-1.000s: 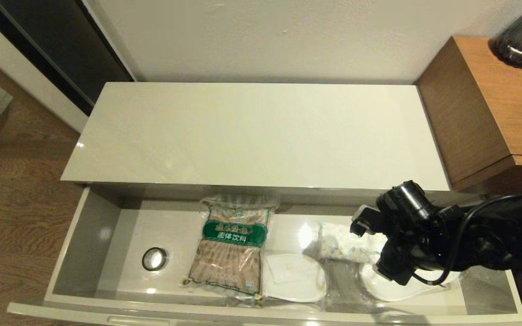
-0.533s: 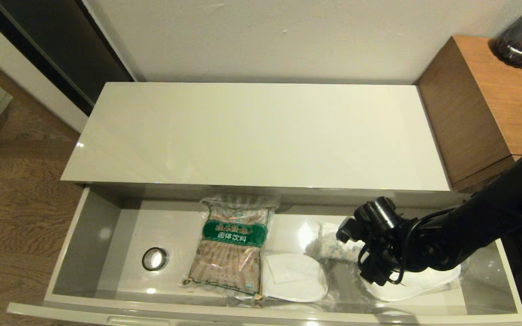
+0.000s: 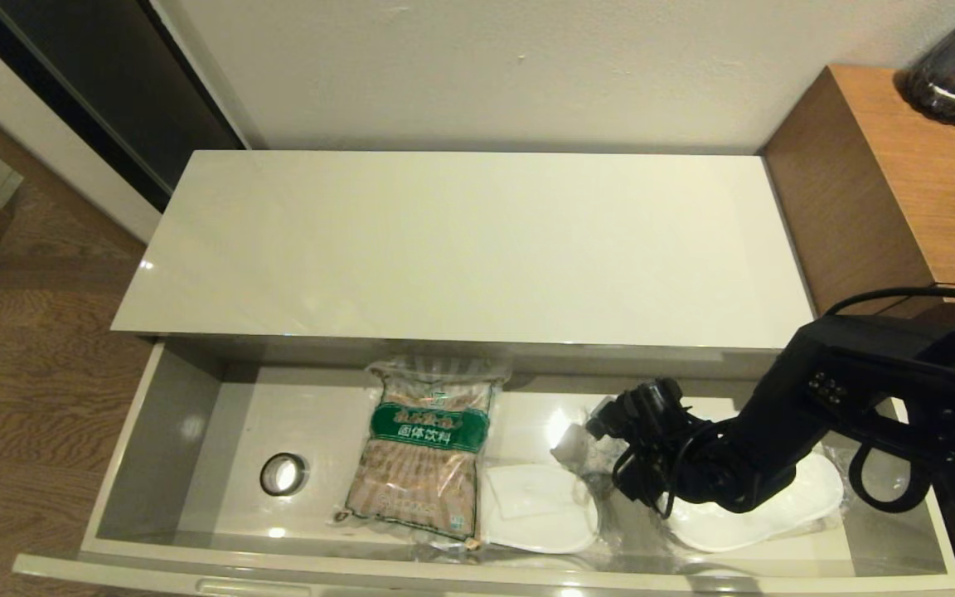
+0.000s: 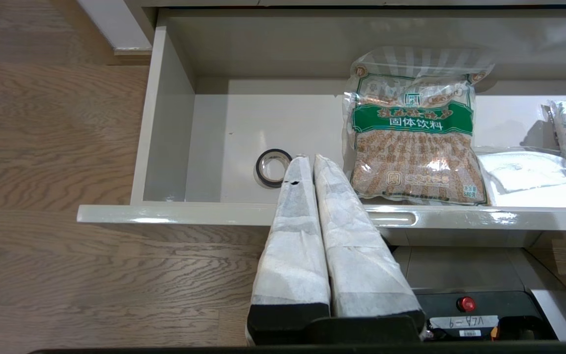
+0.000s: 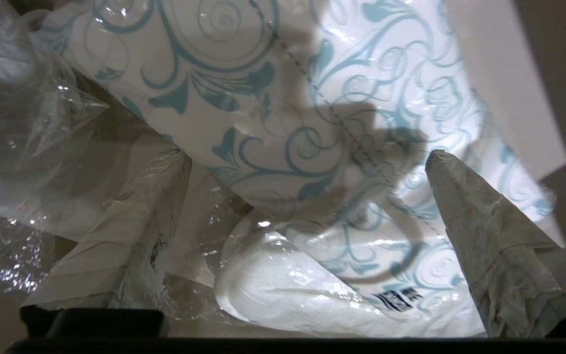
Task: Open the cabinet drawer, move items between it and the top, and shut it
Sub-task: Take out the tissue from the drawer
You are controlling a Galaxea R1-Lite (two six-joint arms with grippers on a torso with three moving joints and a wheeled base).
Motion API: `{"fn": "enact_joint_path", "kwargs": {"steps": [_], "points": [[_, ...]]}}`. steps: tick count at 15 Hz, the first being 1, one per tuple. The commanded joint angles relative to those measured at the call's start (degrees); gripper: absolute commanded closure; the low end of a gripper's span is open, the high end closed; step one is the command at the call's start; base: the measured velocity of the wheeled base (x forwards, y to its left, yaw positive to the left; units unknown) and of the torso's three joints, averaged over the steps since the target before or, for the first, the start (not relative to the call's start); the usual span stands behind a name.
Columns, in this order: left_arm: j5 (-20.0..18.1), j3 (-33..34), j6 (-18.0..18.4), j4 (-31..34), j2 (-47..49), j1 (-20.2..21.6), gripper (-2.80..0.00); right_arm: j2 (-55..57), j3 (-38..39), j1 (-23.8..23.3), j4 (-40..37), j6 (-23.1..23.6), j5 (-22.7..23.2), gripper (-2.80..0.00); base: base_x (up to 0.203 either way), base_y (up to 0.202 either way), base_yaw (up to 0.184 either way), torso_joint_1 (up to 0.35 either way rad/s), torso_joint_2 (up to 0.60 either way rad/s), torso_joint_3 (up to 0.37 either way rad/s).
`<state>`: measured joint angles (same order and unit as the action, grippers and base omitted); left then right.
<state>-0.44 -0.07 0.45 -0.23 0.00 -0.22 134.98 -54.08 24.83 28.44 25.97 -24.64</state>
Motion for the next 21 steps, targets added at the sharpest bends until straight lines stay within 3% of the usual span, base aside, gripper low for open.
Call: {"fn": "enact_joint_path", "kwargs": {"steps": [1, 10, 11, 18, 21], "points": [[0.0, -0.01, -0.01, -0.03, 0.04, 0.04, 0.0, 2.98, -0.75, 0.0, 1.44, 0.05, -0.36, -2.8, 0.0, 0.0, 0.0, 0.0, 0.0, 0.0], [0.0, -0.01, -0.01, -0.03, 0.01, 0.04, 0.0, 6.53, -4.2, -1.19, 5.12, 0.42, -4.28, -2.8, 0.0, 0.0, 0.0, 0.0, 0.0, 0.0], [0.0, -0.01, -0.01, -0.03, 0.02, 0.04, 0.0, 6.53, -4.36, -1.19, 5.13, 0.57, -4.28, 0.0, 0.0, 0.0, 0.0, 0.0, 0.0, 0.0], [0.0, -0.01, -0.01, -0.03, 0.01, 0.04, 0.0, 3.98, -3.95, -1.6, 4.08, 0.65, -4.27, 0.0, 0.0, 0.0, 0.0, 0.0, 0.0, 0.0], [0.0, -0.01, -0.01, -0.03, 0.01, 0.04, 0.0, -2.26, -4.22, -2.1, -2.66, 0.46, -3.83, 0.0, 0.0, 0.0, 0.0, 0.0, 0.0, 0.0]]}}
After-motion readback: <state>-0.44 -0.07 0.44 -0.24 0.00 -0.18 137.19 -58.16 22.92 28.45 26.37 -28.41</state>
